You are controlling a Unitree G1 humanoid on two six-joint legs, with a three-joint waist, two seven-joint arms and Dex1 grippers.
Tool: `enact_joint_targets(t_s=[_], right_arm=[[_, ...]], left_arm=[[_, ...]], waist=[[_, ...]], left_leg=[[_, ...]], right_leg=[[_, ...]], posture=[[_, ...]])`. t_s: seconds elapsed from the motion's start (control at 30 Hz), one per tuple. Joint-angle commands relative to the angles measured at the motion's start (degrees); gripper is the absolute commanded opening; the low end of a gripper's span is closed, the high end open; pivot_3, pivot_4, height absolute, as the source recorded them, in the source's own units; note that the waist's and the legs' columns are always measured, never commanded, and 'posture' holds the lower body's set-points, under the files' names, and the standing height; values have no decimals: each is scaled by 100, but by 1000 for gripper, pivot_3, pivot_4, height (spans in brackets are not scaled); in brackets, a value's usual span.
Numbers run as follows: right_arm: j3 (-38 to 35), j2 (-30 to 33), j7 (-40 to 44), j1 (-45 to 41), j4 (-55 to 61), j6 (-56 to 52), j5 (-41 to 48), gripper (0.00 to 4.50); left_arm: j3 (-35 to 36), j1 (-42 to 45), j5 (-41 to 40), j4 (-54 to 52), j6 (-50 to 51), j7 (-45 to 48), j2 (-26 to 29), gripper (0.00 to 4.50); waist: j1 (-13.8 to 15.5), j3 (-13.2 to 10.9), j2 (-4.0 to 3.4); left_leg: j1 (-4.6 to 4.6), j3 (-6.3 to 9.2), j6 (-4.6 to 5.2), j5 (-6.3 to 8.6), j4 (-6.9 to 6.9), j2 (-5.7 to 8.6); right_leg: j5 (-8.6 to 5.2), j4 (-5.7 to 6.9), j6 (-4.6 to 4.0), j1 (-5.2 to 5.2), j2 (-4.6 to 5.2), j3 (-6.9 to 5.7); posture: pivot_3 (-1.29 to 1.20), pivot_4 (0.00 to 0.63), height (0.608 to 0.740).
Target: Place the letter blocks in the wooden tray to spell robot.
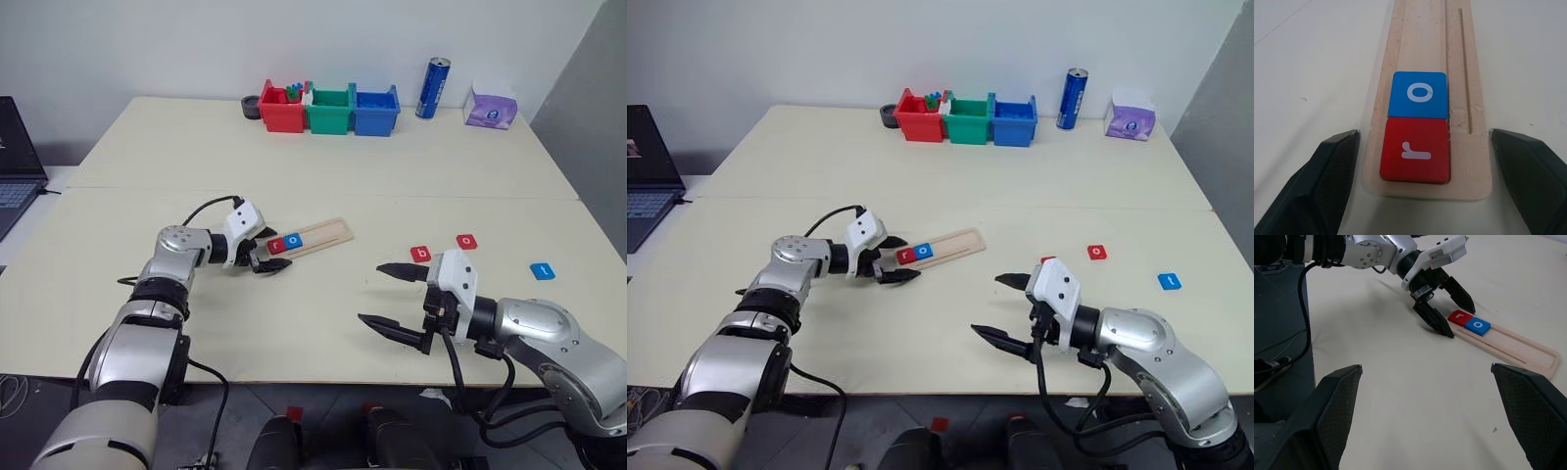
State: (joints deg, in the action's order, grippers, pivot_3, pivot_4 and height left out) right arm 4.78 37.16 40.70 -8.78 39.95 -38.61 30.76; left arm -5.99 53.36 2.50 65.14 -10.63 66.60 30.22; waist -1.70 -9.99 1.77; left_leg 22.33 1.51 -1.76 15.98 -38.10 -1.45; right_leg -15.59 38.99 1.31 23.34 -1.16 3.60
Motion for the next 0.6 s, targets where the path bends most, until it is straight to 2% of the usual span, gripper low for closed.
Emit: enact_joint_targets(t_s=[0.03,0.17,0.43,0.6], right_arm=[[-90,28,-33,-74,242,-75,169,4497],[-146,51,-114,29,477,-185,253,4500],[-245,166,-81,-40,259,-146,206,4500],[-661,529,51,367,368,-129,265,4500]], left_arm=[[-136,56,197,174,-7,196,52,4316],[-209,54,245,226,27,468,58,3368],[-273,-55,267,68,-137,939,57,3371],[-429,-361,172,-579,-158,1536,-86,3371]], waist=[[-1,0,0],[-3,1,0],[-1,3,2],[13,5,4]], left_leg=[[0,0,0,0,0,0],[-1,0,0,0,0,-1],[-1,0,0,0,-1,-1],[1,0,0,0,-1,-2]], right_leg=[[0,1,0,0,0,0],[0,2,-1,0,0,0],[1,2,-2,-1,1,0],[10,0,-17,-1,3,0]], posture=[[0,150,740],[0,150,740],[0,150,740],[0,150,740]])
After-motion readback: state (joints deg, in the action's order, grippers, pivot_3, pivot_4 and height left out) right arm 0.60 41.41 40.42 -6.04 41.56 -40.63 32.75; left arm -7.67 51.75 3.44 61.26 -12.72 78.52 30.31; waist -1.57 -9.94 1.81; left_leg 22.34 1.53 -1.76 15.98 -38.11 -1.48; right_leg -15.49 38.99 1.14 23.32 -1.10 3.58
